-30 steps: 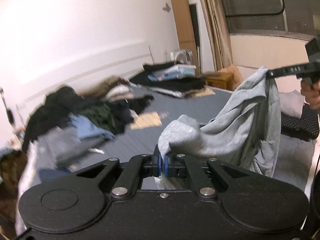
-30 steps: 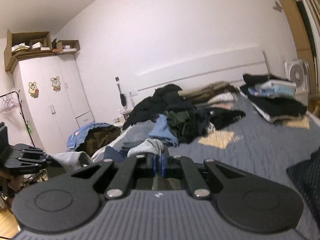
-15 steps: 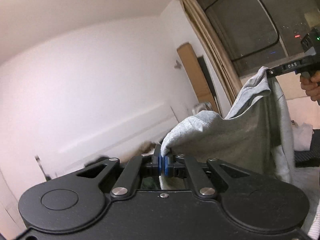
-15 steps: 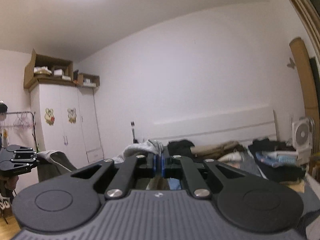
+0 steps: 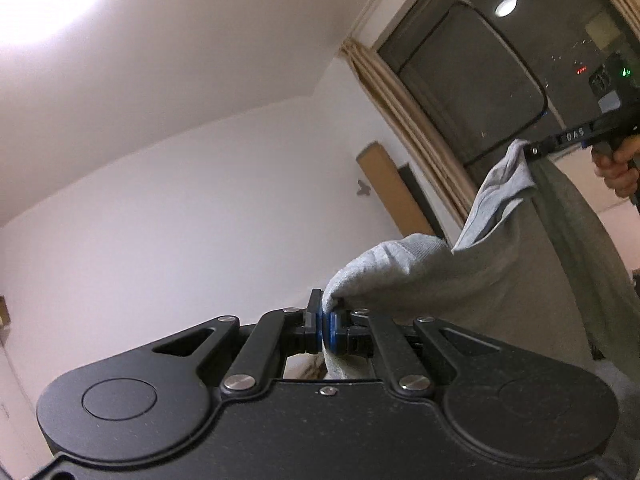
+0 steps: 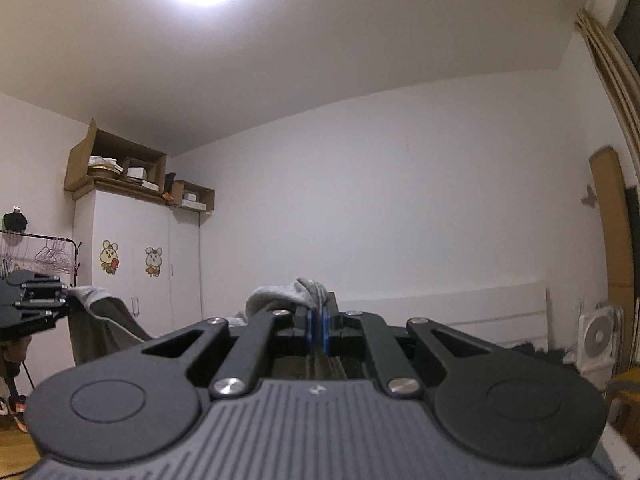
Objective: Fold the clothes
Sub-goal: 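Lift the grey shirt high with both grippers to let it hang open, then lay the hanging shirt flat on the bed and open both grippers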
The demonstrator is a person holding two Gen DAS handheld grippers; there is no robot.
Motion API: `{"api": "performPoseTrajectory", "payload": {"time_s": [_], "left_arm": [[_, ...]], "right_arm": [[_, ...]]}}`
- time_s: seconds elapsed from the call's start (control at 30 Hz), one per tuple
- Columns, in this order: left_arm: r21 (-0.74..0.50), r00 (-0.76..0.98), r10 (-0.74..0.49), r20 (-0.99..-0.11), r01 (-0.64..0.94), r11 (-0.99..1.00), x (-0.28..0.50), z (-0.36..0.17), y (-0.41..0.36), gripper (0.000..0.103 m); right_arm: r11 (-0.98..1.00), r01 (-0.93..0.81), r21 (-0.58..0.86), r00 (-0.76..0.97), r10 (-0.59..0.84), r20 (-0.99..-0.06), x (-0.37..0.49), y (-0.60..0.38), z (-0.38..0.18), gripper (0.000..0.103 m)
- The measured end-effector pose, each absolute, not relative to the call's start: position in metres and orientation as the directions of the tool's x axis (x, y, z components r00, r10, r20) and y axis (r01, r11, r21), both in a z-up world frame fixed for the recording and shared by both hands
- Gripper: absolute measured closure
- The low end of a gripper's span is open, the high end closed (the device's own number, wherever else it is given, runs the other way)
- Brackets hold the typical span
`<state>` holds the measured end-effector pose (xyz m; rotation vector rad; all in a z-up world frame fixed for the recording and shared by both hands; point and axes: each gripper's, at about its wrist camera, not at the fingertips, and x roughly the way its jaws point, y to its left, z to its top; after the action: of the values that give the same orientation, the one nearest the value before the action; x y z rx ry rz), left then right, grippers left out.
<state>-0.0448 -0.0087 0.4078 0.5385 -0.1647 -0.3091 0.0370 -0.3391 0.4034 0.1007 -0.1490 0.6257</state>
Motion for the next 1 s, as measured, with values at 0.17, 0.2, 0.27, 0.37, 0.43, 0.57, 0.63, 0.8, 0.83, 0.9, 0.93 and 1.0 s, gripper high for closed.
{"api": "performPoseTrajectory", "payload": {"time_s": [0.17, 0.2, 0.27, 0.37, 0.43, 0.57, 0.63, 0.8, 0.83, 0.9, 0.93, 1.0], "left_arm": [[0.544, 0.928, -0.355, 0.110, 0.243, 0.803, -0.048, 0.414, -0.017, 0.100], [0.544, 0.928, -0.357, 0.109, 0.245, 0.802, -0.043, 0.412, -0.019, 0.100], [0.532, 0.928, -0.361, 0.091, 0.261, 0.805, -0.035, 0.405, -0.019, 0.100], [0.506, 0.929, -0.367, 0.046, 0.295, 0.810, -0.012, 0.386, -0.017, 0.100], [0.482, 0.929, -0.369, 0.005, 0.322, 0.815, 0.011, 0.371, -0.015, 0.100], [0.409, 0.927, -0.360, -0.107, 0.371, 0.834, 0.095, 0.319, -0.003, 0.100], [0.377, 0.925, -0.341, -0.166, 0.379, 0.845, 0.140, 0.290, 0.004, 0.100], [0.290, 0.896, -0.292, -0.335, 0.393, 0.873, 0.264, 0.191, 0.011, 0.100], [0.275, 0.886, -0.284, -0.367, 0.395, 0.876, 0.286, 0.169, 0.010, 0.100], [0.250, 0.866, -0.267, -0.423, 0.395, 0.884, 0.326, 0.128, 0.011, 0.100], [0.240, 0.857, -0.259, -0.446, 0.393, 0.888, 0.343, 0.110, 0.013, 0.100], [0.211, 0.841, -0.242, -0.484, 0.381, 0.900, 0.355, 0.069, 0.033, 0.100]], "right_arm": [[0.822, -0.569, 0.021, 0.809, 0.556, 0.191, 0.030, -0.339, 0.412, 0.098], [0.825, -0.564, 0.020, 0.813, 0.551, 0.189, 0.032, -0.338, 0.412, 0.098], [0.832, -0.554, 0.018, 0.820, 0.542, 0.185, 0.037, -0.335, 0.411, 0.098], [0.844, -0.535, 0.029, 0.839, 0.527, 0.135, 0.064, -0.325, 0.397, 0.098], [0.853, -0.520, 0.035, 0.853, 0.516, 0.083, 0.092, -0.311, 0.381, 0.098], [0.879, -0.475, 0.030, 0.877, 0.476, -0.060, 0.167, -0.274, 0.332, 0.098], [0.885, -0.463, 0.042, 0.877, 0.465, -0.122, 0.207, -0.255, 0.302, 0.098], [0.902, -0.428, 0.044, 0.859, 0.422, -0.289, 0.307, -0.207, 0.213, 0.098], [0.904, -0.425, 0.046, 0.853, 0.417, -0.315, 0.324, -0.203, 0.192, 0.098], [0.907, -0.417, 0.051, 0.839, 0.406, -0.362, 0.356, -0.195, 0.151, 0.098], [0.911, -0.410, 0.054, 0.832, 0.397, -0.387, 0.371, -0.191, 0.131, 0.098], [0.916, -0.396, 0.056, 0.817, 0.380, -0.434, 0.398, -0.179, 0.092, 0.098]]}}
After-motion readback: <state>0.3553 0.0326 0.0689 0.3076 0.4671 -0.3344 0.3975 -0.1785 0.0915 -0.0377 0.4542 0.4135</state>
